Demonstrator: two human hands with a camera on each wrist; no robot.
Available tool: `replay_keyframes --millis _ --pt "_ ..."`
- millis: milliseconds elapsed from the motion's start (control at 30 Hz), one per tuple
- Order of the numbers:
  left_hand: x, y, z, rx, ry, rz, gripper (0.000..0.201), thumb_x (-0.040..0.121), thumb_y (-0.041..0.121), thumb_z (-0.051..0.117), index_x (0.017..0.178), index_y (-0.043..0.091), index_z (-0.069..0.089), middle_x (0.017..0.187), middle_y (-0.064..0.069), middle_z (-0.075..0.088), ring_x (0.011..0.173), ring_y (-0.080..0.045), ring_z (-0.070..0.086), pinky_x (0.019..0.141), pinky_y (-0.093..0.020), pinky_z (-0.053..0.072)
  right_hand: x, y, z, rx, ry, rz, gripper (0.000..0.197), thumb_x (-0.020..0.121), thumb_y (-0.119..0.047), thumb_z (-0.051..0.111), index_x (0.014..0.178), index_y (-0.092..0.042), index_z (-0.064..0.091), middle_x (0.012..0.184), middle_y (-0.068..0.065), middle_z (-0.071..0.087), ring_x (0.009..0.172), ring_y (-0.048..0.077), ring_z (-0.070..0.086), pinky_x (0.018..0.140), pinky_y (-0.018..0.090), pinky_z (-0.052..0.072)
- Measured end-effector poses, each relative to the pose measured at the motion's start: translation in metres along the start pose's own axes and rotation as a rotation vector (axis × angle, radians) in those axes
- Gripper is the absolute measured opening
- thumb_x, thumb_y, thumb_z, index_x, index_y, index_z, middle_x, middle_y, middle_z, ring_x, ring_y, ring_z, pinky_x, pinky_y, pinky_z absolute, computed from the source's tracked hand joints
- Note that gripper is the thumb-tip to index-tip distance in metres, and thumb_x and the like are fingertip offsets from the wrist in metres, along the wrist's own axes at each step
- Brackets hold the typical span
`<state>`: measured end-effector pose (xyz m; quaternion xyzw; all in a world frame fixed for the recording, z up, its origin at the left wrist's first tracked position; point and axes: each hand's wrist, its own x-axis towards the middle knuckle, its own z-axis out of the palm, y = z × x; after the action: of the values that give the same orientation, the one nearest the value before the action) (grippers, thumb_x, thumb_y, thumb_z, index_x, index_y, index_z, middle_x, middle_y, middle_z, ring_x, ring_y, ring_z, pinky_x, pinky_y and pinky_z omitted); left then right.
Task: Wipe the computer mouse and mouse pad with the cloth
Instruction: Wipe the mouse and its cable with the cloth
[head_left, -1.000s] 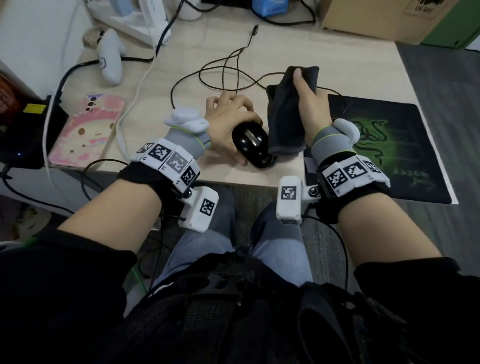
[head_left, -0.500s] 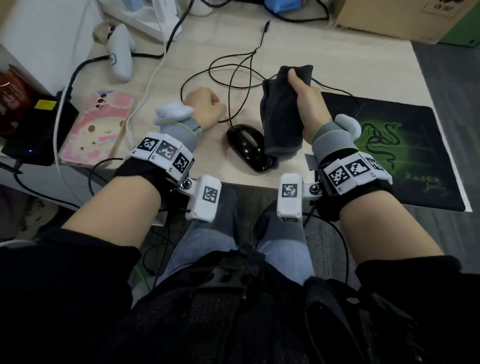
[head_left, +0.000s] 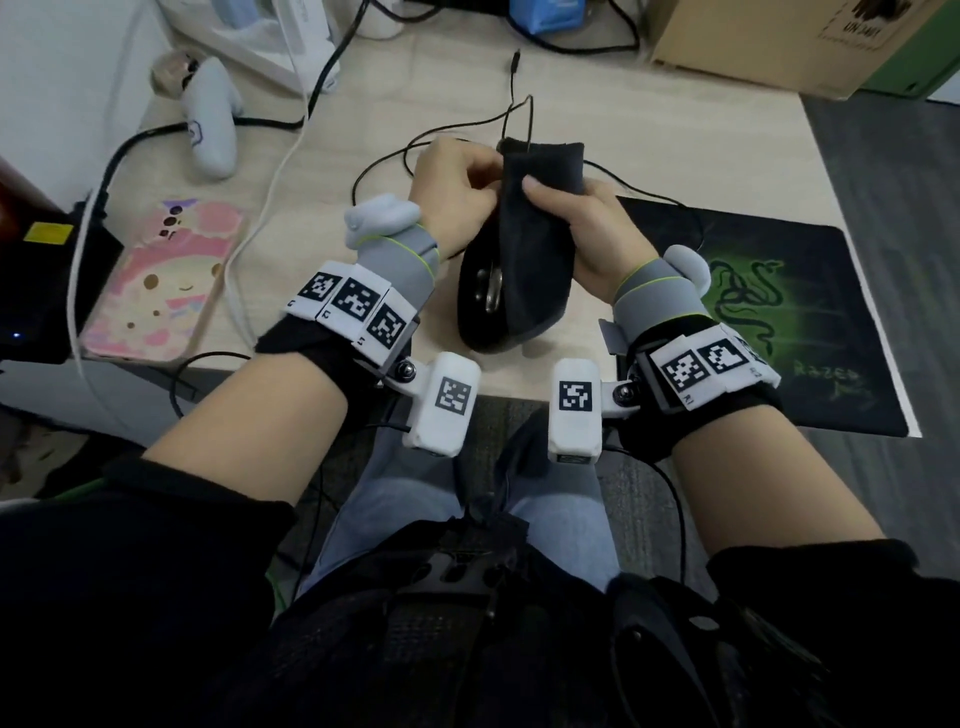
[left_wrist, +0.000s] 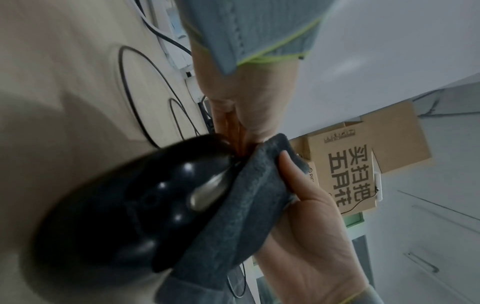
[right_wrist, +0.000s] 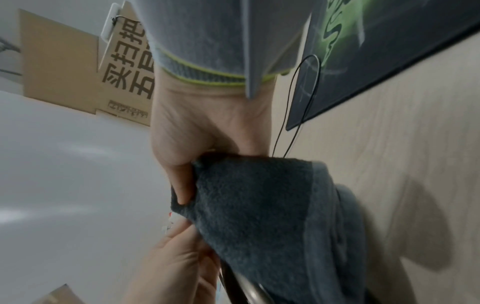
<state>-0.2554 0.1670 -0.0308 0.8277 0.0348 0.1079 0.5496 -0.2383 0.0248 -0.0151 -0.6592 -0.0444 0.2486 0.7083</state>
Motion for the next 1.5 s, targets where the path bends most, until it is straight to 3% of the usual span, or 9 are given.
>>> replay_keyframes --millis 100,333,467,667,867,1067,1233,1333,1500 --pt "0.002 0.007 0.003 0.03 -0.044 0.034 0.014 0.069 0.01 0.049 0.064 0.01 0.062 0.058 0.005 0.042 0.063 -0.006 0.038 0.057 -0.024 0.033 -0.001 -0.001 0.004 -0.022 0.007 -0.047 0.01 0.092 -0.007 0.055 0.099 -0.007 0.062 0.091 0.01 0.066 0.086 0.021 0.065 0.092 0.036 0.052" --pt "0.008 0.009 -0.002 0.187 -0.154 -0.016 0.026 0.071 0.02 0.051 0.078 0.002 0.069 0.073 -0.016 0.065 0.069 -0.016 0.053 0.067 -0.037 0.05 0.015 -0.002 0.01 -0.038 0.271 -0.075 0.01 0.085 -0.013 0.065 0.084 -0.004 0.066 0.085 0.017 0.067 0.082 0.027 0.065 0.087 0.045 0.053" --pt "0.007 0.009 -0.01 0.364 -0.202 -0.065 0.01 0.079 0.009 0.063 0.085 0.005 0.071 0.067 0.003 0.061 0.073 -0.017 0.057 0.077 -0.032 0.05 0.028 -0.015 0.005 -0.081 0.427 -0.041 0.028 0.075 -0.03 0.071 0.082 -0.005 0.06 0.088 0.016 0.068 0.085 0.031 0.068 0.087 0.048 0.055" --pt "0.012 -0.007 -0.022 0.715 -0.111 -0.127 0.016 0.084 0.016 0.063 0.096 0.017 0.072 0.106 -0.008 0.071 0.102 -0.029 0.063 0.08 -0.029 0.045 0.031 -0.017 0.003 -0.04 0.411 -0.118 0.015 0.087 -0.018 0.063 0.075 -0.011 0.059 0.073 0.007 0.063 0.067 0.021 0.063 0.071 0.037 0.057" --pt "0.008 0.008 0.003 0.59 -0.22 0.004 0.023 0.079 0.014 0.05 0.083 -0.002 0.066 0.09 -0.024 0.066 0.089 -0.039 0.06 0.07 -0.036 0.042 0.031 -0.018 0.012 -0.217 0.344 -0.231 0.01 0.079 -0.023 0.067 0.077 -0.014 0.062 0.079 0.008 0.064 0.077 0.02 0.061 0.081 0.042 0.053" --pt "0.01 -0.013 -0.005 0.663 -0.137 -0.158 0.014 0.084 0.023 0.059 0.08 0.022 0.073 0.078 -0.002 0.068 0.082 -0.026 0.06 0.064 -0.024 0.031 0.026 -0.048 -0.007 -0.039 0.437 -0.313 0.008 0.088 -0.013 0.062 0.081 -0.009 0.061 0.073 0.003 0.064 0.074 0.019 0.061 0.075 0.036 0.055" --pt "0.016 -0.001 0.005 0.597 -0.061 -0.14 0.025 0.088 0.01 0.053 0.105 0.017 0.07 0.104 -0.01 0.07 0.102 -0.031 0.061 0.079 -0.029 0.043 0.026 -0.055 -0.003 -0.042 0.444 -0.39 0.007 0.087 -0.012 0.062 0.083 -0.007 0.06 0.078 0.007 0.063 0.078 0.02 0.059 0.076 0.035 0.055" --pt "0.014 0.014 0.011 0.397 -0.072 -0.022 0.026 0.088 0.014 0.054 0.11 0.019 0.067 0.097 -0.002 0.071 0.097 -0.018 0.061 0.081 -0.026 0.044 0.027 -0.054 -0.006 -0.084 0.441 -0.38 0.005 0.085 -0.014 0.063 0.082 -0.011 0.06 0.08 0.005 0.064 0.08 0.019 0.06 0.08 0.036 0.054" --pt "0.03 0.031 0.014 0.315 0.036 -0.004 0.02 0.085 0.013 0.052 0.08 0.017 0.071 0.07 0.002 0.066 0.072 -0.022 0.062 0.07 -0.03 0.05 0.021 -0.058 -0.008 -0.125 0.394 -0.389 0.004 0.087 -0.013 0.062 0.085 -0.01 0.061 0.08 0.005 0.065 0.08 0.019 0.062 0.079 0.036 0.055"
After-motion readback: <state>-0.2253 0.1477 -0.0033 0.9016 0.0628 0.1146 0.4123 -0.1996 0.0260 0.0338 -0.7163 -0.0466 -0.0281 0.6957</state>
